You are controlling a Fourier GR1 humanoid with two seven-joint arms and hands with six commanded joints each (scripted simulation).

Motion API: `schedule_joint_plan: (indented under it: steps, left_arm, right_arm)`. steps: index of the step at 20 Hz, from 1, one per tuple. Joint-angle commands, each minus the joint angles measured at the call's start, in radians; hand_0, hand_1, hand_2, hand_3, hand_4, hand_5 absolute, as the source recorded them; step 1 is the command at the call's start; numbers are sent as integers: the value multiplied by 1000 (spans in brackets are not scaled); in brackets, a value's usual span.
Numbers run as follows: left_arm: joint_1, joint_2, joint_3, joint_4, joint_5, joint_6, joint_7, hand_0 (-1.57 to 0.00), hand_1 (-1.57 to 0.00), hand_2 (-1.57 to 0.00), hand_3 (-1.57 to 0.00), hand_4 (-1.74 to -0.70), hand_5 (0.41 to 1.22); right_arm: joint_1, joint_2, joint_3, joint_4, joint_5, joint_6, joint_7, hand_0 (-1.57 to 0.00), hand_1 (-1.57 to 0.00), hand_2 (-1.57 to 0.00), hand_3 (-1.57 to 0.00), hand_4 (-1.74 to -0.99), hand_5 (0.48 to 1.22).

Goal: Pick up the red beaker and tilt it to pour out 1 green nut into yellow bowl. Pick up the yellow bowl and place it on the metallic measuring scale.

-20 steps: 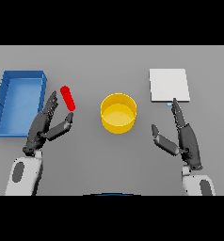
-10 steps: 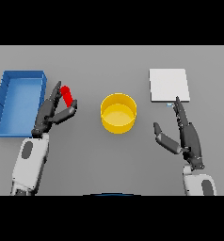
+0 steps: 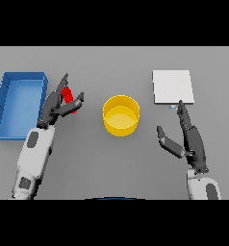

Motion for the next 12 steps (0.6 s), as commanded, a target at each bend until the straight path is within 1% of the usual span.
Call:
schedule_joint_plan:
  steps: [1, 2, 3, 4, 5, 6, 7, 8, 9, 10, 12]
  left_arm:
    - [-14, 1, 3, 19, -2, 0, 0, 1, 1, 1, 1, -1322, 710]
    - [-24, 0, 3, 32, -3, -3, -12, 1, 1, 1, 1, -1332, 715]
    - [-20, 2, 4, 41, -6, -1, -42, 1, 1, 1, 1, -1343, 725]
    - [-38, -5, 11, 63, 0, -1, -51, 1, 1, 1, 1, -1363, 735]
    - [-56, -13, 21, 79, 4, 13, -59, 1, 1, -30, -3, -1389, 752]
    - [-61, -19, 29, 91, 11, 15, -74, -81, -84, -122, -75, -1416, 770]
    - [-70, -33, 40, 106, 18, 31, -61, -253, -276, -307, -220, -1444, 795]
    - [-77, -39, 47, 109, 22, 43, -56, -458, -483, -501, -490, -1443, 881]
    - [-71, -43, 44, 107, 8, 71, -60, -681, -701, -715, -706, -1441, 949]
    - [-80, -49, 33, 119, -20, 105, -55, -859, -875, -886, -879, -1439, 1003]
    - [-85, -48, 34, 129, -38, 112, -83, -1115, -1125, -1133, -1128, -1443, 1082]
  right_arm:
    - [1, -6, -4, 3, 6, -4, -3, 1, 1, 1, 1, -1315, 682]
    - [12, 0, 7, -3, 16, -7, -20, 1, 1, 1, 1, -1311, 682]
    - [7, 1, 5, -10, 9, -6, -16, 1, 1, 1, 1, -1305, 681]
    - [3, -2, 3, -19, 6, -3, -4, 1, 1, 1, 1, -1298, 682]
    - [5, -8, 1, -16, 11, -4, 0, 1, 1, 1, 1, -1295, 683]
    - [-3, -8, 1, -11, 15, -7, 10, 1, 1, 1, 1, -1291, 684]
    - [-7, -9, -2, -11, 12, -7, 11, 1, 1, 1, 1, -1289, 684]
    - [-3, -12, -3, -14, 16, -9, 5, 1, 1, 1, 1, -1286, 685]
    - [-1, -9, -2, -14, 12, -8, 0, 1, 1, 1, 1, -1285, 683]
    - [-7, -12, -4, -8, 9, -3, 5, 1, 1, 1, 1, -1283, 683]
    - [-15, -6, -1, -10, 11, -7, 18, 1, 1, 1, 1, -1290, 684]
